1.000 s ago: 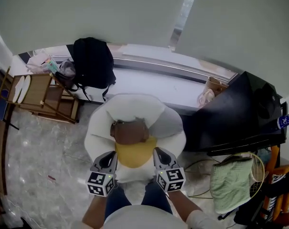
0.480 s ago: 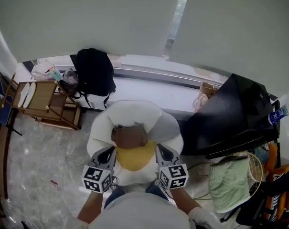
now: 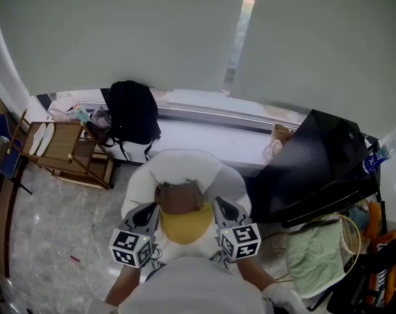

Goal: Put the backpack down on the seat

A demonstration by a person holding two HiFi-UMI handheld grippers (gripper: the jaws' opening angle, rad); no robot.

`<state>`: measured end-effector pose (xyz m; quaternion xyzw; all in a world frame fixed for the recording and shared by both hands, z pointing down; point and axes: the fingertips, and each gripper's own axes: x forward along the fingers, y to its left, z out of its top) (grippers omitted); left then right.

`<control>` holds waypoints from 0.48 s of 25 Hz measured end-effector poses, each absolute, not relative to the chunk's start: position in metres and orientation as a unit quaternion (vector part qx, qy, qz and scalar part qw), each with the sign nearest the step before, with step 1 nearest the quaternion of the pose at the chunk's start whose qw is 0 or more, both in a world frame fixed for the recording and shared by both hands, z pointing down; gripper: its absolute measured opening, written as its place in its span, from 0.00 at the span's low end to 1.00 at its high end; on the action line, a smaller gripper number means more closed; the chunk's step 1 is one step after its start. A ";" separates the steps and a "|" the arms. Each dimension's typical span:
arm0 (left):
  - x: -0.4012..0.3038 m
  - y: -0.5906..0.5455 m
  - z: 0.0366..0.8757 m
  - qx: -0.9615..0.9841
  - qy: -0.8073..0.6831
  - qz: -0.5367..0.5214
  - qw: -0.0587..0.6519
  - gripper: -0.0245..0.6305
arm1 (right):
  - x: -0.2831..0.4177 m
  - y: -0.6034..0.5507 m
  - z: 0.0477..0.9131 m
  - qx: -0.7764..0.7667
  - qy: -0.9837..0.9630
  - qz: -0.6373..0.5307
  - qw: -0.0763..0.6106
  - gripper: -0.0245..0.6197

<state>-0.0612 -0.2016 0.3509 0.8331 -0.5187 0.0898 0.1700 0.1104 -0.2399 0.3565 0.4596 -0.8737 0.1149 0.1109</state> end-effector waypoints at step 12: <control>-0.060 -0.203 0.309 0.842 -0.520 0.064 0.128 0.11 | 0.096 -0.232 0.312 0.429 -0.895 0.091 0.079 0.10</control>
